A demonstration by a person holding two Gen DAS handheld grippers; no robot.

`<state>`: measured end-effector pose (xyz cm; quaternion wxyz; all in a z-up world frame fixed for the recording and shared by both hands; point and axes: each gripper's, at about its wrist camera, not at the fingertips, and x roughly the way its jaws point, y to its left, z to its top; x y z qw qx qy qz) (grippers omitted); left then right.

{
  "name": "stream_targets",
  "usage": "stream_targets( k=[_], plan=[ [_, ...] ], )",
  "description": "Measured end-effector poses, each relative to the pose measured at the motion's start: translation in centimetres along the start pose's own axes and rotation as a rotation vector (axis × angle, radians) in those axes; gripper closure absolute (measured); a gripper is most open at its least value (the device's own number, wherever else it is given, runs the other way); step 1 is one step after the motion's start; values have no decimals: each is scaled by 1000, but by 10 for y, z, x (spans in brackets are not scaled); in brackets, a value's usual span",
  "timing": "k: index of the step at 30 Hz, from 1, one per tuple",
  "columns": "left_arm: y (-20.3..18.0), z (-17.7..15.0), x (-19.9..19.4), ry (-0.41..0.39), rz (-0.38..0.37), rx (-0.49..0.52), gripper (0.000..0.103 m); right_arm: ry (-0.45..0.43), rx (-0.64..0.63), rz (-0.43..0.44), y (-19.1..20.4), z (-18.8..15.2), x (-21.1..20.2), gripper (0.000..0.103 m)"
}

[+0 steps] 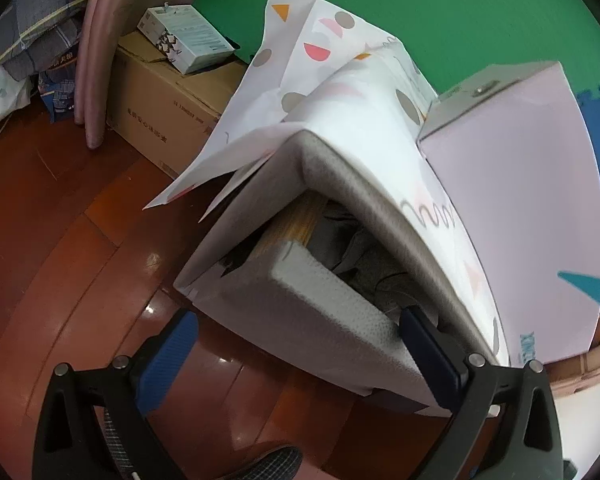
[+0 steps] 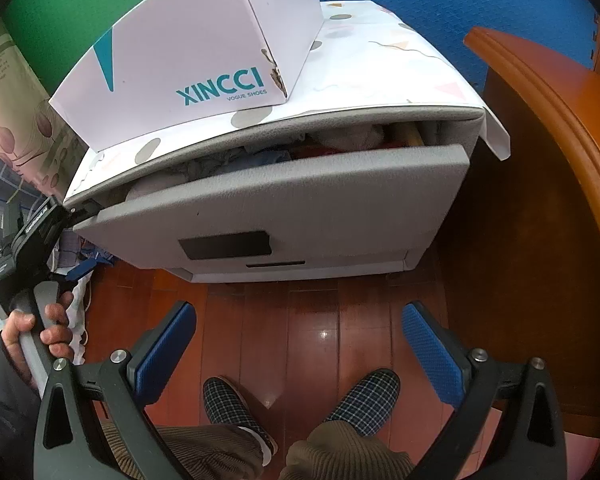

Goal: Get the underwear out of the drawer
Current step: 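Grip the upper drawer front with the left tool and pull it open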

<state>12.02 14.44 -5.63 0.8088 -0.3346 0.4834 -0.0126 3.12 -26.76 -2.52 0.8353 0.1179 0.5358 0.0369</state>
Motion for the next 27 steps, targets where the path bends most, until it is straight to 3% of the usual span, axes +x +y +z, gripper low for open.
stream_targets(
  k=[11, 16, 17, 18, 19, 20, 21, 22, 23, 24, 26, 27],
  plan=[
    [8, -36, -33, 41, 60, 80, 0, -37, -3, 23, -1, -1, -8, 1],
    [4, -56, -49, 34, 128, 187, 0, -81, -25, 39, 2, -2, -16, 1],
    [4, -61, -46, 64, 190, 212, 1, -85, -27, 42, 3, -2, -17, 1],
    [10, -75, -28, 142, 430, 278, 3, -89, -26, 41, 3, -4, -19, 1],
    [20, -83, -13, 194, 519, 305, 5, -95, -20, 44, 2, -3, -21, 1],
    [46, -91, 0, 291, 455, 216, 47, -109, -15, 62, 1, -3, -24, 1],
    [66, -91, -3, 316, 322, 67, 102, -124, -18, 77, 1, -3, -27, 1],
    [78, -89, -17, 277, 248, -11, 95, -137, -22, 78, 3, -5, -30, 1],
    [77, -86, -35, 198, 276, 33, 88, -143, -28, 67, 5, -6, -30, 0],
    [74, -82, -47, 178, 289, 79, 72, -142, -43, 57, 8, -5, -28, 0],
    [72, -73, -65, 166, 217, 57, 59, -105, -52, 71, 10, -2, -20, 0],
    [68, -69, -73, 142, 216, 64, 49, -82, -42, 82, 9, -1, -15, 0]
  ],
)
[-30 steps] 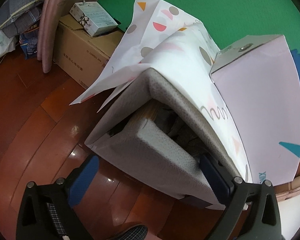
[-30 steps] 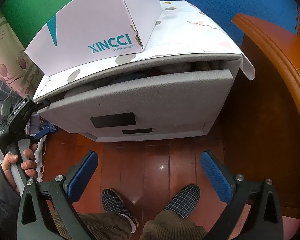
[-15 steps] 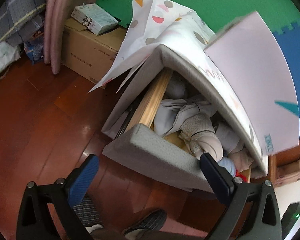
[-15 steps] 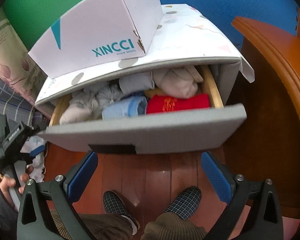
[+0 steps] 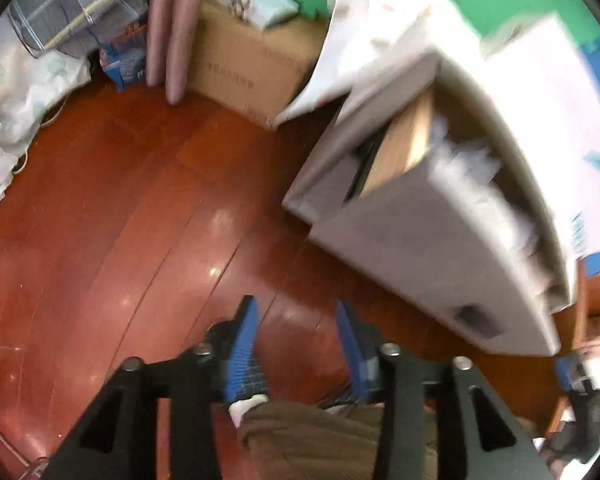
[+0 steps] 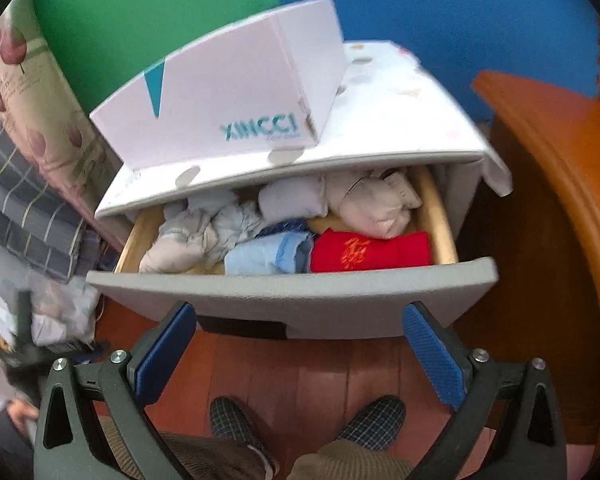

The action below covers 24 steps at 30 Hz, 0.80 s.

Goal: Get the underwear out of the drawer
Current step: 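Grip the upper drawer front with the left tool and pull it open, then release the drawer front with the left tool while the right tool reaches into the drawer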

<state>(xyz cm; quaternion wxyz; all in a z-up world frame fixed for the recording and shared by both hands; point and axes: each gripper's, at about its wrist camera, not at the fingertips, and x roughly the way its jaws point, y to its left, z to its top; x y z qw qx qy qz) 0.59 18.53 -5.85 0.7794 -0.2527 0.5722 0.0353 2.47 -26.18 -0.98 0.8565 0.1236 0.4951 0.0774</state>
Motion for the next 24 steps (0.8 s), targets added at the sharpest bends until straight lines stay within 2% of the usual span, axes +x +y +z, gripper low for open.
stream_targets(
  k=[2, 4, 5, 8, 11, 15, 18, 22, 24],
  plan=[
    [-11, 7, -20, -70, -13, 19, 33, 8, 22, 22, -3, 0, 1, 0],
    [-24, 13, -26, -100, -35, 22, 32, 0, 19, 10, -2, -1, 1, 0],
    [-32, 16, -25, -97, -70, 21, 32, -4, 9, -2, 0, -2, 0, 0],
    [-53, 25, -8, -47, -119, -7, 29, -18, -9, -17, 0, -4, -4, 0],
    [-61, 34, 12, 1, -119, -68, 29, -16, 0, -18, -2, -4, -3, 0],
    [-55, 42, 24, -4, -145, -169, 21, -14, 2, -12, -2, -4, -3, 0],
    [-57, 49, 32, -3, -117, -172, 19, -7, -1, -7, -1, -3, -1, 0],
    [-51, 51, 42, 3, -140, -203, 17, -8, 5, -4, -3, -3, -2, 0],
    [-52, 49, 40, -17, -134, -169, 16, -8, 9, -4, -4, -3, -2, 0]
  ],
)
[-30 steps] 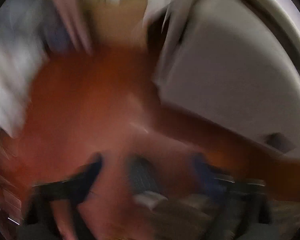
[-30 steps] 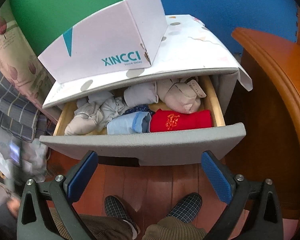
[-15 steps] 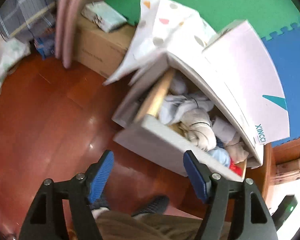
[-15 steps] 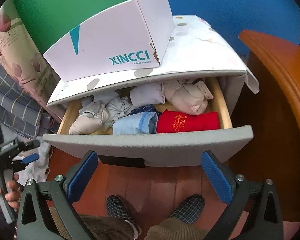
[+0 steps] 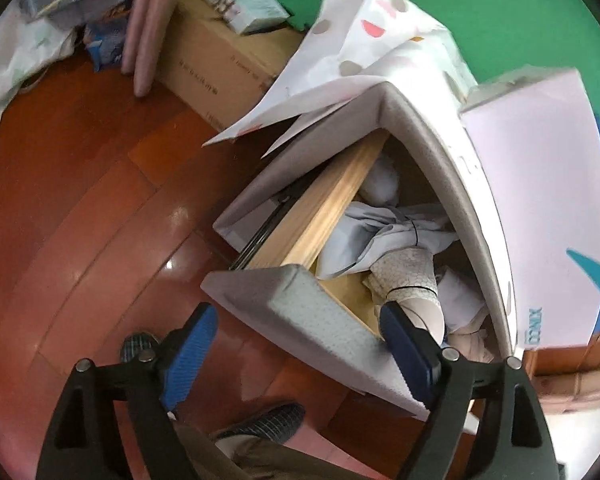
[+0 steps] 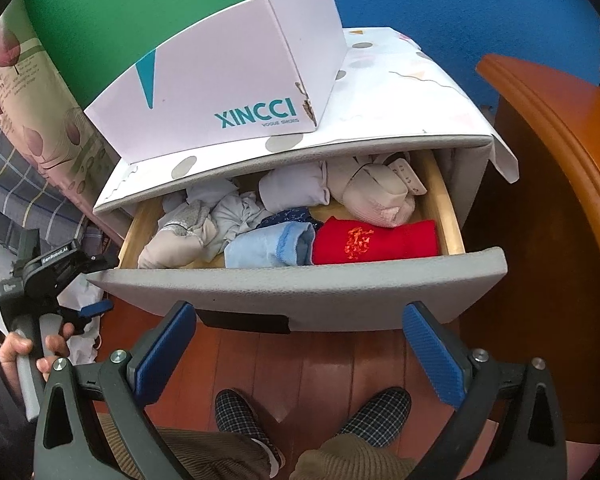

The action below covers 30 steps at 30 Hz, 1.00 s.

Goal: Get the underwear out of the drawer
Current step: 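Release the drawer front with the left tool while the right tool reaches into the drawer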

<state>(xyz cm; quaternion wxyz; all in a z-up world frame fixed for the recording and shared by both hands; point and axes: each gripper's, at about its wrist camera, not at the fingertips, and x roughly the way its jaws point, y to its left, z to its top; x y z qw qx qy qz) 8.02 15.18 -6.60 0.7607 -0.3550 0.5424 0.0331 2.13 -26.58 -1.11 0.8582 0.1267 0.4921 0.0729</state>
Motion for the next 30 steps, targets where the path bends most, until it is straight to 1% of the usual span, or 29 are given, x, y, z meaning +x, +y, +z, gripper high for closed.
stream_targets(
  k=[1, 3, 7, 10, 12, 15, 19, 21, 22, 25, 29, 30],
  plan=[
    [-3, -3, -2, -13, 18, 34, 16, 1, 1, 1, 0, 0, 0, 0],
    [-4, -7, -5, -15, 35, 63, 16, 0, -1, -1, 0, 1, 0, 0],
    [2, -15, -11, 8, 51, 101, 14, 4, 5, -5, -1, 3, 0, 0],
    [3, -27, -22, 3, 97, 169, 12, 29, -2, -6, 0, 5, -1, 0],
    [3, -34, -27, 0, 123, 203, 11, 57, -28, -27, 2, 8, -3, 0],
    [7, -41, -32, 7, 147, 223, 11, 123, -59, -38, -1, 14, -5, 0],
    [11, -54, -40, 7, 192, 268, 11, 169, -86, -70, -7, 20, -10, 0],
    [13, -62, -44, 7, 211, 280, 11, 185, -96, -75, -10, 23, -11, 0],
    [14, -64, -46, -5, 211, 277, 11, 194, -99, -79, -11, 24, -11, 0],
    [14, -64, -46, 2, 227, 256, 11, 217, -109, -94, -13, 26, -8, 0],
    [5, -66, -48, -7, 271, 307, 12, 257, -116, -106, -17, 29, -5, 0],
    [3, -65, -49, -3, 285, 333, 14, 269, -108, -101, -19, 30, -3, 0]
  ],
)
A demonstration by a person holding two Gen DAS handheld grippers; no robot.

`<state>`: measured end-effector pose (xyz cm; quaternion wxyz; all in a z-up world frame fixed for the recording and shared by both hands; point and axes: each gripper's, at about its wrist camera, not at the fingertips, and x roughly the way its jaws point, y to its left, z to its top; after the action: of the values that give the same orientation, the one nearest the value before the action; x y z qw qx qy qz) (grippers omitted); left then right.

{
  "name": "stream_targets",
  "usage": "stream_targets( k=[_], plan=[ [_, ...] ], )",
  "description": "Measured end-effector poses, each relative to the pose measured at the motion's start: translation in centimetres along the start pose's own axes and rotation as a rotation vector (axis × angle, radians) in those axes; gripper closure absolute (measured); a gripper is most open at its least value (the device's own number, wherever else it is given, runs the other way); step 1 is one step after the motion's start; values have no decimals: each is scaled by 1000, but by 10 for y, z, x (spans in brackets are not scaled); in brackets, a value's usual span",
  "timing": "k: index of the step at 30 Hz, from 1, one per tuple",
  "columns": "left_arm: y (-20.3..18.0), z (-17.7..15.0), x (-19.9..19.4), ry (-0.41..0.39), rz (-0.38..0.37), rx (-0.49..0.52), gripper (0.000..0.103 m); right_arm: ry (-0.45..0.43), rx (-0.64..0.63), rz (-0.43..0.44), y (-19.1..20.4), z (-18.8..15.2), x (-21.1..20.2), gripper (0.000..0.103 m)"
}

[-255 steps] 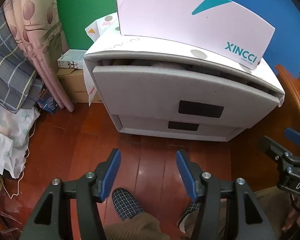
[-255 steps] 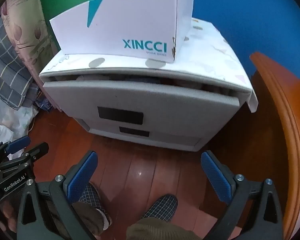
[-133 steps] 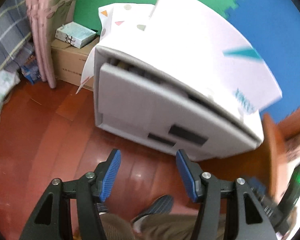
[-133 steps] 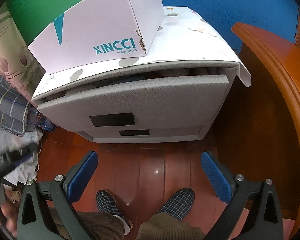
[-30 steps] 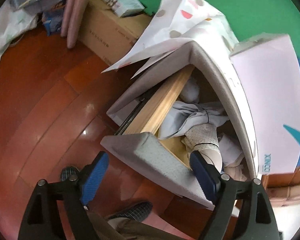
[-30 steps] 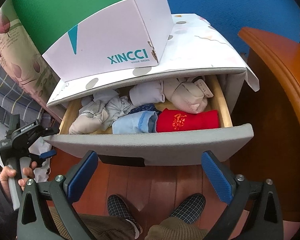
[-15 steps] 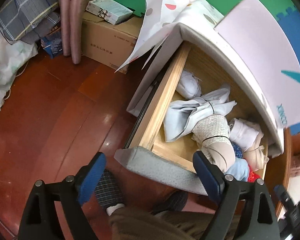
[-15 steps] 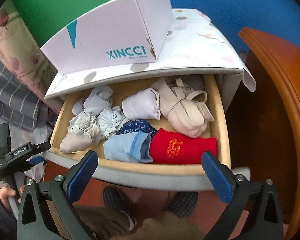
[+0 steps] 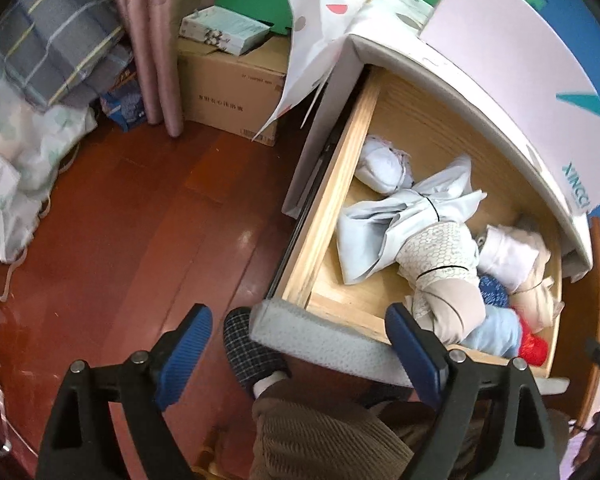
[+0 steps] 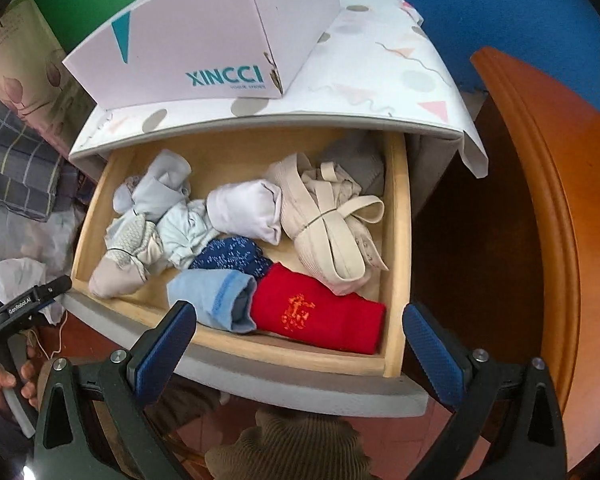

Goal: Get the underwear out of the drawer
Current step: 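Release the drawer front with the left tool while the right tool reaches into the drawer, then grasp the hexagon-print brief with the left tool while the right tool grasps the red garment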

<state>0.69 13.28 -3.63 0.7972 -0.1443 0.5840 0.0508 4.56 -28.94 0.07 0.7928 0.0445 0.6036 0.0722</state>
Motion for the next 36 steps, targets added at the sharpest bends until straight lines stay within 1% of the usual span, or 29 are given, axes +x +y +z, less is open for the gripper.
stream_targets(
  k=[2, 3, 4, 6, 8, 10, 12, 14, 16, 20, 24, 28, 30, 32, 36],
  plan=[
    [2, 3, -4, -17, 55, 11, 15, 18, 21, 26, -3, 2, 3, 0],
    [4, 6, -8, -26, 56, 4, 15, 31, 31, 43, -5, 3, 5, 0],
    [3, 8, -12, -36, 35, -2, 15, 42, 33, 55, -4, 3, 7, 1],
    [1, 12, -23, -65, 18, 4, 15, 65, 20, 58, 1, 3, 11, 1],
    [-10, 11, -37, -108, 37, 54, 15, 94, 4, 62, 9, 5, 16, 3],
    [-28, 12, -42, -107, 43, 120, 15, 122, -19, 72, 19, 9, 21, 7],
    [-42, 12, -41, -84, 32, 166, 15, 148, -45, 58, 29, 14, 27, 10],
    [-58, 13, -31, -31, 27, 198, 15, 172, -70, 45, 37, 18, 32, 11],
    [-74, 14, -17, 38, 12, 220, 15, 228, -91, 16, 41, 22, 42, 12],
    [-89, 17, 4, 141, -13, 239, 15, 349, -97, -15, 32, 24, 64, 22],
    [-96, 19, 19, 175, -2, 250, 15, 424, -107, -32, 22, 26, 84, 31],
    [-97, 23, 28, 200, -3, 249, 15, 479, -152, -40, 20, 28, 103, 35],
    [-95, 24, 31, 210, -3, 245, 15, 507, -176, -49, 20, 26, 114, 40],
    [-93, 23, 34, 223, -10, 232, 15, 530, -192, -51, 19, 26, 122, 41],
    [-90, 24, 38, 240, -26, 216, 14, 565, -224, -46, 17, 19, 144, 40]
  ],
)
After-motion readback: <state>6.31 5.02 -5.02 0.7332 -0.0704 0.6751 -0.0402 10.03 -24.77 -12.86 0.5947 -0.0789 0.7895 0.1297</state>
